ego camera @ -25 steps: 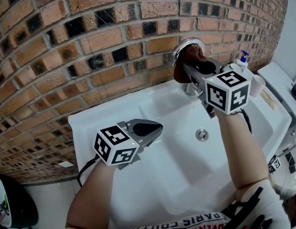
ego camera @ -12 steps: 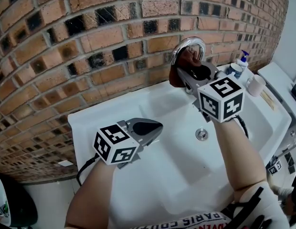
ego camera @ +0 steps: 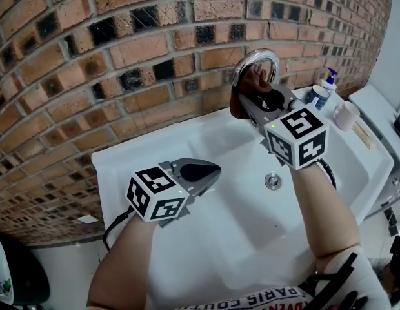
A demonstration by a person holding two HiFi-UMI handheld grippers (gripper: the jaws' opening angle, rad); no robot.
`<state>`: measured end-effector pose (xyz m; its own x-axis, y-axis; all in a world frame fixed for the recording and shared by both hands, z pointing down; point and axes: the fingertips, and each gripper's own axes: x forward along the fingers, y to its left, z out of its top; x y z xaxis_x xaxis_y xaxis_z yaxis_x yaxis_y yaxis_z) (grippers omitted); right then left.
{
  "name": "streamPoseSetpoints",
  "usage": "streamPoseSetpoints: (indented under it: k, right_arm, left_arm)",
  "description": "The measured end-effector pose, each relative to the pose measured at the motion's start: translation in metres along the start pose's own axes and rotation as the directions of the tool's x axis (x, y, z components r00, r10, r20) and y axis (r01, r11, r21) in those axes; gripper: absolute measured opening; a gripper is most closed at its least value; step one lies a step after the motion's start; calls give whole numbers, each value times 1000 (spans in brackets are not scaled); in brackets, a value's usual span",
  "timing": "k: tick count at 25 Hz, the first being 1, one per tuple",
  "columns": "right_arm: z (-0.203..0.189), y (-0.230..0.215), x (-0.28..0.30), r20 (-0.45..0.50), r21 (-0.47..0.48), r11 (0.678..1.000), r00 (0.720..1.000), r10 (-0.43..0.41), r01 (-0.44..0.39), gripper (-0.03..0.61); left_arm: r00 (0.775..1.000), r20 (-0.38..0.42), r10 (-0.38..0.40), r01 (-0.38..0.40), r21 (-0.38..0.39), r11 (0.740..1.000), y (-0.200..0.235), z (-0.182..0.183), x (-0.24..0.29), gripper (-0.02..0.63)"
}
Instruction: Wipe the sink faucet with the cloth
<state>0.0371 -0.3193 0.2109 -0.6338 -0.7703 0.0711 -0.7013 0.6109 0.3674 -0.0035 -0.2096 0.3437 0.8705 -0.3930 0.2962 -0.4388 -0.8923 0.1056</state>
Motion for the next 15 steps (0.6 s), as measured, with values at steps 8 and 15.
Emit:
streamPoseSetpoints:
  k: [8, 15]
  right_arm:
    - [2, -2, -16, -25, -19, 1000, 1000, 4, -5, 97]
    - [8, 35, -45, -28, 12, 996, 995, 93, -93, 97]
  left_arm:
    - [1000, 1, 0, 0, 1, 1000, 0, 0, 1, 6]
    - [1000, 1, 0, 0, 0, 1000, 0, -1, 0, 6]
